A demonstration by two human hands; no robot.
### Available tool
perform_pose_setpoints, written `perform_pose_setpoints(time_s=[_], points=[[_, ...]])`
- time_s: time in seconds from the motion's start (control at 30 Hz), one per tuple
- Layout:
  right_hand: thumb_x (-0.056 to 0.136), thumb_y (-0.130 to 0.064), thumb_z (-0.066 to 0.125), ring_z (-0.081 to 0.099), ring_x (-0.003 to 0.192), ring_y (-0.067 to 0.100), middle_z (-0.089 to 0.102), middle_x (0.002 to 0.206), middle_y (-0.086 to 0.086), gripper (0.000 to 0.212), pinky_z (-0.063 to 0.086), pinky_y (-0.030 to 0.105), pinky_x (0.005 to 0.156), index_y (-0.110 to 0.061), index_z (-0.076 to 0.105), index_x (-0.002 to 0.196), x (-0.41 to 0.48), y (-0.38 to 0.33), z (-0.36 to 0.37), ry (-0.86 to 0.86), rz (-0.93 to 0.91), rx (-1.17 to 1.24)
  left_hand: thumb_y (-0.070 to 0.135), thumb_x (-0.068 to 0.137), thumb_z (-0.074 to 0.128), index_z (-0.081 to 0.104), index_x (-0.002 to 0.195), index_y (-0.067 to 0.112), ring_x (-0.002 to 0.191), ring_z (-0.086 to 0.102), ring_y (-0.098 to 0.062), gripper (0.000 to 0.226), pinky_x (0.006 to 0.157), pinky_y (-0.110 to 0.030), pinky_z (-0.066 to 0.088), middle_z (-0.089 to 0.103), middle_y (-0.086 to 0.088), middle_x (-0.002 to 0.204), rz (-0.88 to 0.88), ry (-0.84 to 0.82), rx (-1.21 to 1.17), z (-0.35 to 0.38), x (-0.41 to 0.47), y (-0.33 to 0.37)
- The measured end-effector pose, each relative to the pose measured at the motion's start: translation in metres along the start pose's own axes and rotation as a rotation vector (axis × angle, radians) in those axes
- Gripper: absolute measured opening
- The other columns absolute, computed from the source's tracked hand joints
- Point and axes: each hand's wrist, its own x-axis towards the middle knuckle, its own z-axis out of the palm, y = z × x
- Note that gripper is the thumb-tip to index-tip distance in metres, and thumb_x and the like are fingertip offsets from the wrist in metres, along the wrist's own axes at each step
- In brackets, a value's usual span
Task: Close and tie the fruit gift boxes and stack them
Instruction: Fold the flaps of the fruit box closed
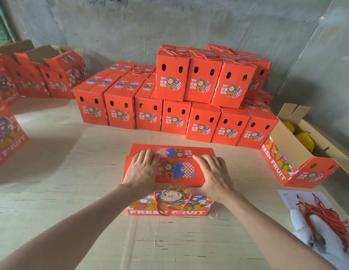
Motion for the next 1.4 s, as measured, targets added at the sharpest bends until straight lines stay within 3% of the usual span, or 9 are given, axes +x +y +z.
perform_pose_setpoints(time_s=[0.23,0.47,0.63,0.73,0.83,0.93,1.03,1.2,1.4], points=[[0.062,-0.085,0.042,0.059,0.096,0.029,0.059,0.107,0.013,0.105,0.036,0.039,0.096,-0.006,0.056,0.13,-0.001,-0.003,-0.004,0.063,-0.048,0.024,0.09,0.059,0.022,0.05,0.127,0.013,0.103,0.048,-0.025,0.107,0.096,-0.04,0.041,0.05,-0.007,0.114,-0.006,-0.09,-0.011,-0.005,-0.002,-0.003],[0.064,-0.088,0.042,0.056,0.099,0.027,0.058,0.11,0.008,0.105,0.033,0.038,0.095,-0.009,0.055,0.131,-0.001,0.0,-0.001,0.012,-0.037,-0.005,0.086,0.063,0.046,0.041,0.137,0.013,0.107,0.043,-0.025,0.104,0.099,-0.037,0.037,0.046,-0.008,0.118,-0.012,-0.098,-0.037,0.001,-0.004,-0.006],[0.065,-0.089,0.041,0.056,0.092,0.027,0.057,0.103,0.008,0.102,0.036,0.038,0.091,-0.01,0.057,0.128,0.003,0.002,-0.001,0.011,-0.078,-0.035,0.091,0.061,0.021,0.023,0.147,0.027,0.109,0.039,-0.02,0.108,0.1,-0.033,0.032,0.042,-0.002,0.122,0.006,-0.155,-0.025,-0.002,-0.003,-0.008],[0.065,-0.088,0.04,0.056,0.098,0.028,0.057,0.107,0.008,0.1,0.044,0.046,0.092,-0.011,0.056,0.128,0.002,-0.002,-0.004,0.008,-0.054,-0.036,0.089,0.066,0.027,0.029,0.147,0.027,0.108,0.041,-0.022,0.102,0.099,-0.036,0.034,0.044,-0.003,0.119,0.018,-0.13,-0.038,-0.002,-0.005,-0.008],[0.067,-0.089,0.039,0.039,0.13,0.031,0.046,0.137,0.012,0.108,0.024,0.049,0.112,-0.009,0.041,0.14,0.002,-0.007,-0.007,-0.121,-0.033,-0.039,0.08,0.067,0.055,0.048,0.138,0.021,0.1,0.05,-0.026,0.092,0.091,-0.041,0.042,0.052,-0.007,0.108,0.024,-0.003,-0.1,0.001,-0.006,-0.006],[0.066,-0.093,0.012,0.002,0.148,0.022,0.007,0.16,0.004,0.118,-0.01,0.042,0.118,-0.013,0.008,0.152,0.011,-0.016,-0.006,-0.283,-0.002,-0.013,0.076,0.068,0.059,0.048,0.138,0.02,0.103,0.048,-0.027,0.091,0.095,-0.042,0.039,0.051,-0.008,0.111,0.023,-0.01,-0.128,0.001,-0.005,-0.005],[0.074,-0.084,0.005,-0.006,0.148,0.018,-0.003,0.161,-0.006,0.097,-0.012,0.044,0.116,-0.027,0.002,0.153,0.026,-0.037,-0.001,-0.311,-0.027,0.046,0.073,0.071,0.059,0.045,0.14,0.017,0.12,0.046,-0.029,0.09,0.106,-0.042,0.03,0.052,-0.008,0.127,0.04,-0.04,-0.157,0.0,-0.004,-0.003],[0.094,-0.063,0.013,0.007,0.147,0.013,0.008,0.16,-0.011,0.064,0.006,0.043,0.116,-0.034,0.017,0.15,0.031,-0.042,0.008,-0.283,0.024,0.105,0.083,0.073,0.024,0.009,0.152,0.021,0.147,-0.003,-0.019,0.101,0.119,-0.037,-0.005,0.004,0.002,0.16,0.006,-0.269,-0.053,0.004,-0.004,-0.004],[0.098,-0.058,0.013,-0.011,0.147,0.012,-0.01,0.16,-0.013,0.059,-0.004,0.043,0.117,-0.037,-0.001,0.151,0.036,-0.04,0.011,-0.406,0.007,0.083,0.084,0.059,-0.026,0.002,0.153,0.022,0.146,-0.011,-0.017,0.116,0.118,-0.035,-0.008,-0.006,0.003,0.159,0.017,-0.316,-0.104,0.002,-0.006,-0.004]])
